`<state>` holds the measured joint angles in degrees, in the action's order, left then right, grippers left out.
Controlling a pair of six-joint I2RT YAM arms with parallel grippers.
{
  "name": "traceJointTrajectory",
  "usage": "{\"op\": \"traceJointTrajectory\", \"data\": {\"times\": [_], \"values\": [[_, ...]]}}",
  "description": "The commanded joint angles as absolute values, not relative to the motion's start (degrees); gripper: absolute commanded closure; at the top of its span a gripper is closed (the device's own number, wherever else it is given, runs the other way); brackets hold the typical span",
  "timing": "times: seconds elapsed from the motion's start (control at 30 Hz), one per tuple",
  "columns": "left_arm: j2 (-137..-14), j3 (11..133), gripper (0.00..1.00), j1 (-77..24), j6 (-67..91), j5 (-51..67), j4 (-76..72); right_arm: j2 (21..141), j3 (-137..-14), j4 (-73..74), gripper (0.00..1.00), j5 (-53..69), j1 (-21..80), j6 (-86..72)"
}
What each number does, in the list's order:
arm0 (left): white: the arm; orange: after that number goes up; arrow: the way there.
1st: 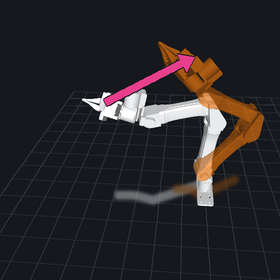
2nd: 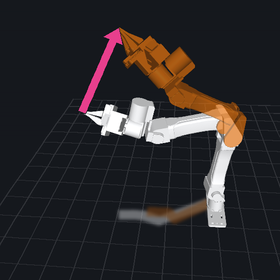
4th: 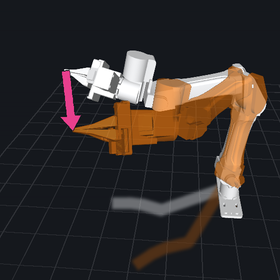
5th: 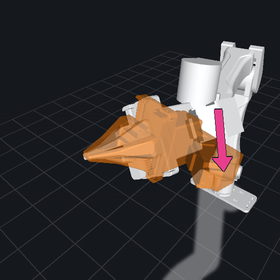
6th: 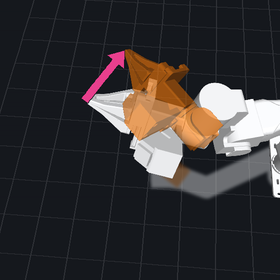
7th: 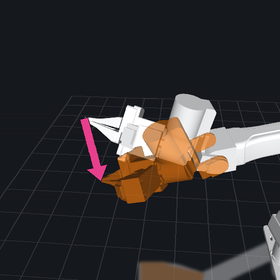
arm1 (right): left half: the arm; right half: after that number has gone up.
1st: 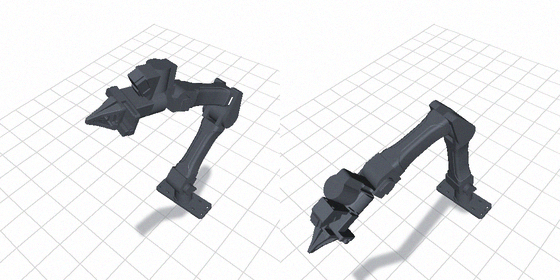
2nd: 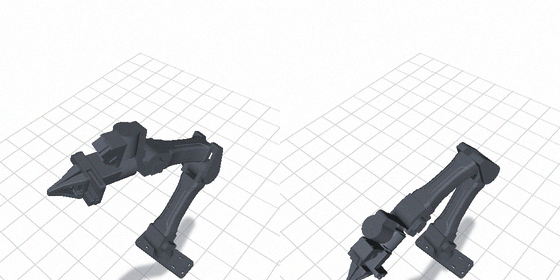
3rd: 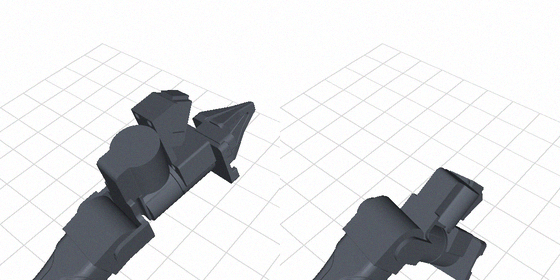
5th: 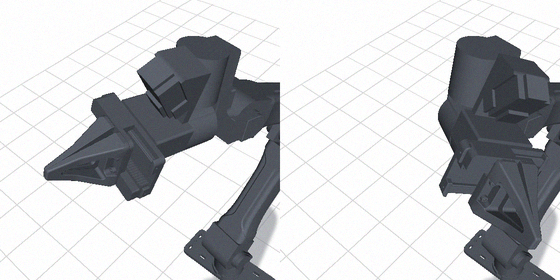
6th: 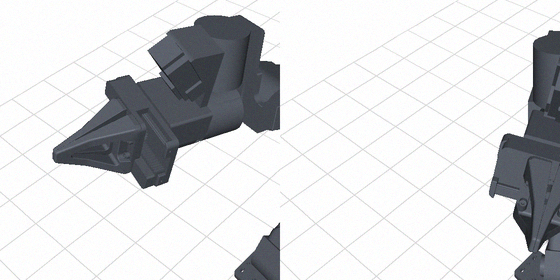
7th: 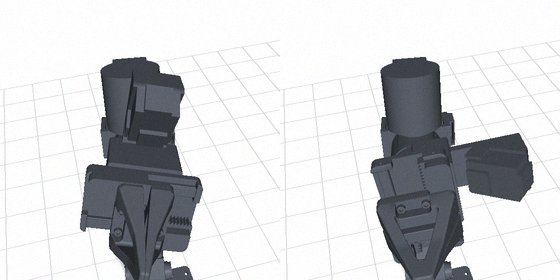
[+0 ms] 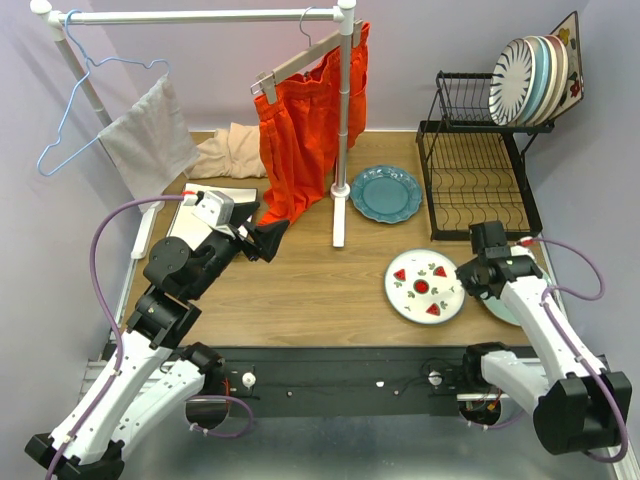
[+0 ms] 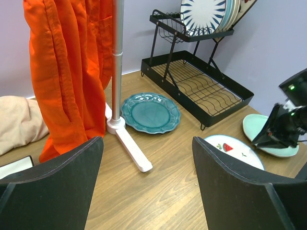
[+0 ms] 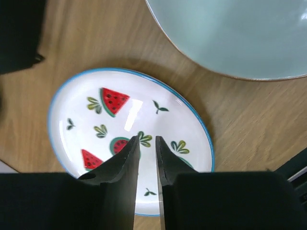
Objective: Unload the plates from the dish rack
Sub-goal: Place the plate at the center of the board.
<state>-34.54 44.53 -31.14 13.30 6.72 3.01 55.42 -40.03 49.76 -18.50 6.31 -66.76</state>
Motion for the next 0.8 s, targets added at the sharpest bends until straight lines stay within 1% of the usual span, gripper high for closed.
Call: {"op": "traceJointTrajectory", "data": {"times": [0.0,0.13,0.3,0.43,0.6,0.77], "values": [[-33.93,44.65,0.16,-31.03,13.45,6.24,2.73,58.35,-33.41,42.82,0.74,-10.38,6.24,-67.67],[-34.01,44.65,0.16,-31.03,13.45,6.33,2.73,59.59,-30.68,41.22,0.75,-11.15,6.24,-69.69],[-33.93,44.65,0.16,-31.03,13.36,6.24,2.81,59.76,-29.88,43.67,0.74,-18.88,6.24,-70.83],[-33.75,44.74,0.16,-31.03,13.36,6.24,2.81,61.43,-30.32,44.82,0.73,-22.32,6.33,-71.63],[-33.93,44.65,0.16,-31.03,13.36,6.24,2.81,61.26,-33.04,47.80,0.71,-26.10,6.24,-71.54],[-33.84,44.65,0.16,-31.03,13.36,6.06,2.90,59.33,-38.47,50.45,0.69,-28.83,6.33,-69.01]]}}
